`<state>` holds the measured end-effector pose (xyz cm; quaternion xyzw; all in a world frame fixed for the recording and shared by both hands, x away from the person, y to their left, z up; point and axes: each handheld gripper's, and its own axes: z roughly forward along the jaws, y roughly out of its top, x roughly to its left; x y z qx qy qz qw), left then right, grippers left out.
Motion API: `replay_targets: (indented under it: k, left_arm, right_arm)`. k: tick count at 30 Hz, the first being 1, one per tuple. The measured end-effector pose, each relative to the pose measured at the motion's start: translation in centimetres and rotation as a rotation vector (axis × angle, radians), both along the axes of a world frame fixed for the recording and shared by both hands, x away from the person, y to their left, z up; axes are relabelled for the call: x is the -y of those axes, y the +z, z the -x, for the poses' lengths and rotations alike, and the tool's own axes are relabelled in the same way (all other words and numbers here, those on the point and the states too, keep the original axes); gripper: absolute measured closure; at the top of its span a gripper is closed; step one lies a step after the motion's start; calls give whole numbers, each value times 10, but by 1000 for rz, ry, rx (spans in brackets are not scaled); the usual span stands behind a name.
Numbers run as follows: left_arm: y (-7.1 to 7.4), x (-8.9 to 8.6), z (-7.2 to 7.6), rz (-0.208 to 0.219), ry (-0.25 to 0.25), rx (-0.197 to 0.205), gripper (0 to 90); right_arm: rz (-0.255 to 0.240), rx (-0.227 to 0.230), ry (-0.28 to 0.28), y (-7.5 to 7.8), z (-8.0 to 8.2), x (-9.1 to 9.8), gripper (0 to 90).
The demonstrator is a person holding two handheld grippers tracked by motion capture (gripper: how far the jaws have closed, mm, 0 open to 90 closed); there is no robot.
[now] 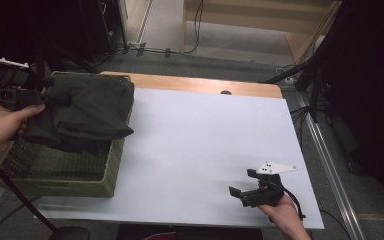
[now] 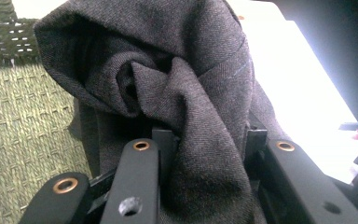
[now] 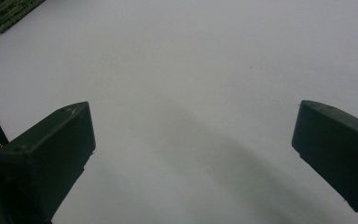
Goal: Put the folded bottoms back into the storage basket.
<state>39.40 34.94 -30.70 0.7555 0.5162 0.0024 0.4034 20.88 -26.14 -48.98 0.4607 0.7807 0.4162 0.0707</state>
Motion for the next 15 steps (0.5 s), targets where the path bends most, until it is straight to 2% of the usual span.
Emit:
replay_targets:
  k: [4, 7, 10, 13, 15]
  left_arm:
    - [-7, -8, -2, -23, 24, 11, 685]
    - [-13, -14, -2, -24, 35, 17, 683]
    - [-20, -17, -1, -52, 49, 36, 681]
    - [-29, -19, -1, -73, 43, 46, 678]
    - [-33, -18, -2, -86, 46, 45, 677]
  right_arm:
    - [0, 0, 1, 0, 0, 0, 0]
    - [-1, 4, 1, 0, 0, 0, 0]
    - [0, 2, 2, 0, 0, 0, 0]
    - [0, 2, 2, -1, 0, -1, 0]
    - [2, 1, 3, 0, 0, -1, 0]
